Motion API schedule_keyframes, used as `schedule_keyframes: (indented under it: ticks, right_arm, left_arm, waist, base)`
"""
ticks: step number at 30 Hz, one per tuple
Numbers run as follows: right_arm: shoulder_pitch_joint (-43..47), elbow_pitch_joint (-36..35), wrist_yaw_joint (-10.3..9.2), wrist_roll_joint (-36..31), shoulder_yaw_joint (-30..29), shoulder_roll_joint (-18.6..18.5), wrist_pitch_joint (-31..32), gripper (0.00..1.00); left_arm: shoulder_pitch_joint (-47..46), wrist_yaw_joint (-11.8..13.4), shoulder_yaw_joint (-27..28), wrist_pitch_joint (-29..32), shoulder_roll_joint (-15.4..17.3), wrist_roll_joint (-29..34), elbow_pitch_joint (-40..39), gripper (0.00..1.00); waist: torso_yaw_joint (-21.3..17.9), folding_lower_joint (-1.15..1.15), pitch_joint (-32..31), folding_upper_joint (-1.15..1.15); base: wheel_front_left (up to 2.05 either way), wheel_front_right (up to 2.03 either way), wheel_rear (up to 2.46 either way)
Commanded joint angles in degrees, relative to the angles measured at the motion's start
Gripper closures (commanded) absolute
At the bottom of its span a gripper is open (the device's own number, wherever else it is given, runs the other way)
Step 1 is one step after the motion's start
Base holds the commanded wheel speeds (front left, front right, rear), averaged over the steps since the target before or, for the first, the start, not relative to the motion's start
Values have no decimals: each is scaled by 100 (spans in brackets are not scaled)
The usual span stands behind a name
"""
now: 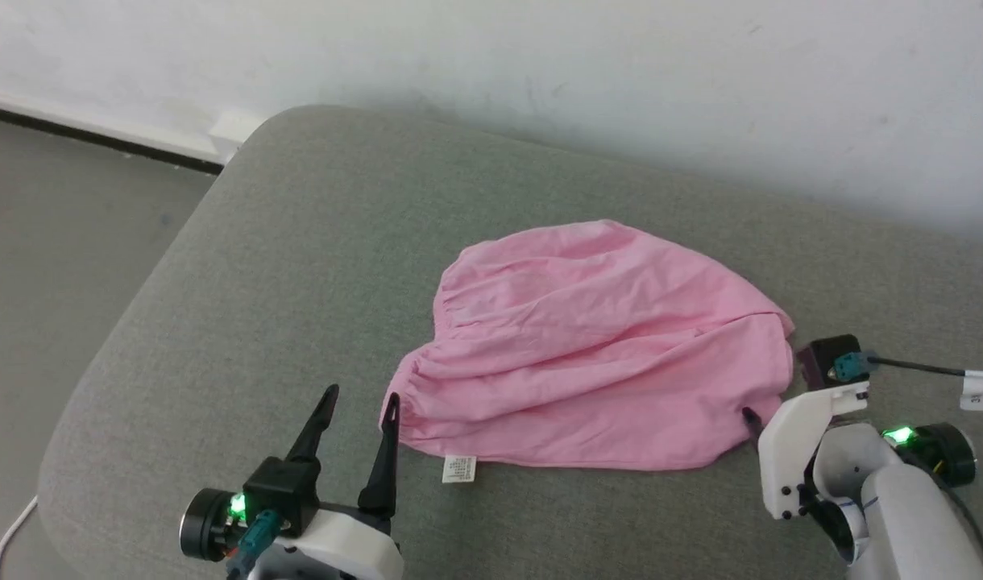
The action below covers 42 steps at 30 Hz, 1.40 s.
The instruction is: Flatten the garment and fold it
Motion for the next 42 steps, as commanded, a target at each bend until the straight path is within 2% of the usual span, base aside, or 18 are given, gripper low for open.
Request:
schedule_keyframes:
  ticks: [1,7,8,9,11,12,18,21,24,28,35,38,42]
  right_arm:
    - [-169,139,-12,-164,-59,-87,11,0]
    - [-386,596,-12,-312,-25,-97,-100,0]
    - [-407,673,-12,-297,27,-104,-137,15]
    - [-429,747,-12,-267,91,-115,-180,76]
    - [-456,801,-12,-242,147,-129,-253,76]
    - [-479,845,-12,-217,192,-146,-344,100]
    - [-490,817,-12,-14,280,-242,-1080,100]
    - [-315,487,-12,52,313,-334,-1407,100]
    - [20,-78,-12,102,221,-392,-1439,100]
    - [719,-1133,-12,101,9,-461,-926,100]
    - [1942,-3191,-12,153,-404,-578,689,100]
    - [2084,-3595,-12,248,-582,-562,1148,100]
    - [1908,-3460,-12,258,-742,-589,1351,100]
  left_arm:
    - [-95,-66,24,-26,-69,80,29,0]
    - [-196,-155,158,-27,-206,159,75,0]
    - [-201,-176,174,-27,-219,170,96,0]
    - [-206,-193,193,-27,-233,184,113,0]
    - [-205,-203,218,-27,-246,195,128,0]
    - [-201,-215,242,-27,-260,205,145,0]
    - [-142,-298,353,-27,-301,267,254,0]
    - [-80,-329,426,-27,-294,290,261,0]
    - [36,-341,508,-27,-296,305,227,0]
    - [229,-364,591,-27,-310,318,183,0]
    - [341,-430,653,-27,-375,370,137,0]
    - [351,-469,660,-27,-418,386,147,0]
    - [264,-552,606,-27,-477,439,160,0]
  waist:
    - [154,0,160,0]
    - [216,0,285,0]
    - [208,0,294,0]
    - [197,0,299,0]
    - [174,0,297,0]
    - [147,0,287,0]
    - [-86,0,84,0]
    - [-240,0,-87,0]
    - [-442,0,-262,0]
    - [-707,0,-446,0]
    - [-918,0,-500,0]
    - [-918,0,-472,0]
    - [-793,0,-321,0]
  base:
    - [0,0,0]
    - [0,0,0]
    - [0,0,0]
    - [0,0,0]
    - [0,0,0]
    - [0,0,0]
    - [0,0,0]
    - [0,0,0]
    - [0,0,0]
    - [0,0,0]
    - [0,0,0]
    - [0,0,0]
    - [0,0,0]
